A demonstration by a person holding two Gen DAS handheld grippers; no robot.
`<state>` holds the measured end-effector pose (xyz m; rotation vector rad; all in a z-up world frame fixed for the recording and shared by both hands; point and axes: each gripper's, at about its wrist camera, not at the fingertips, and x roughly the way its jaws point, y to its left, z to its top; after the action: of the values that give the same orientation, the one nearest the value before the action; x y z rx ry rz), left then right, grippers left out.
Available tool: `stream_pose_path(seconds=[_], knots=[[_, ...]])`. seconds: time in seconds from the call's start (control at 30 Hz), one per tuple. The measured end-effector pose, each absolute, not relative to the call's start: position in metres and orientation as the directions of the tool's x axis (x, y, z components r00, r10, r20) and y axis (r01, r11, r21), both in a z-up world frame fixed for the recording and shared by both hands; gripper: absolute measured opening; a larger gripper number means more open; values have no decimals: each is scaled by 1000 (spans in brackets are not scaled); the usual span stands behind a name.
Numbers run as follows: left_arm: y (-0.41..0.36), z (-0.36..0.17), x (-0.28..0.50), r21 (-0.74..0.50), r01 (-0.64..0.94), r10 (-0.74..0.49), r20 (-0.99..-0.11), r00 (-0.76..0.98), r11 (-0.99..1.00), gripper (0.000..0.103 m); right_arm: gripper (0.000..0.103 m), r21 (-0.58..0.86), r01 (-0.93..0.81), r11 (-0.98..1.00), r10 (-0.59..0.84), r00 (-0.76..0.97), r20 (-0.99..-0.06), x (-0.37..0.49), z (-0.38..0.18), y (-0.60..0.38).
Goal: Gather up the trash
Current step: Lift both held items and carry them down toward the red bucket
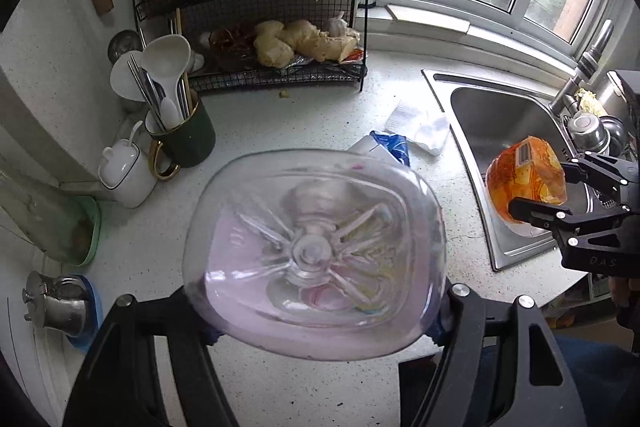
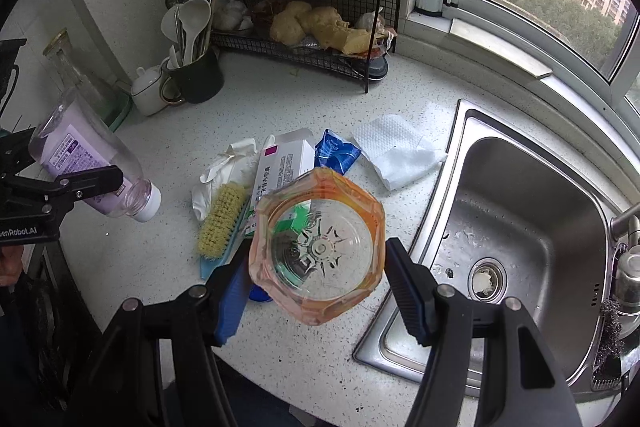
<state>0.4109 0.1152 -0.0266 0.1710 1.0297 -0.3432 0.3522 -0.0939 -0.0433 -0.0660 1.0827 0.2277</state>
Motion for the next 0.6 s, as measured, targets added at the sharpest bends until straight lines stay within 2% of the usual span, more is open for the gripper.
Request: stream_pose_path(seconds=[0.6], knots=[[41,17,282,46,389,-180,-832,524,920,70,61,76,-343,936,258,523,-812,259,-6,-123]])
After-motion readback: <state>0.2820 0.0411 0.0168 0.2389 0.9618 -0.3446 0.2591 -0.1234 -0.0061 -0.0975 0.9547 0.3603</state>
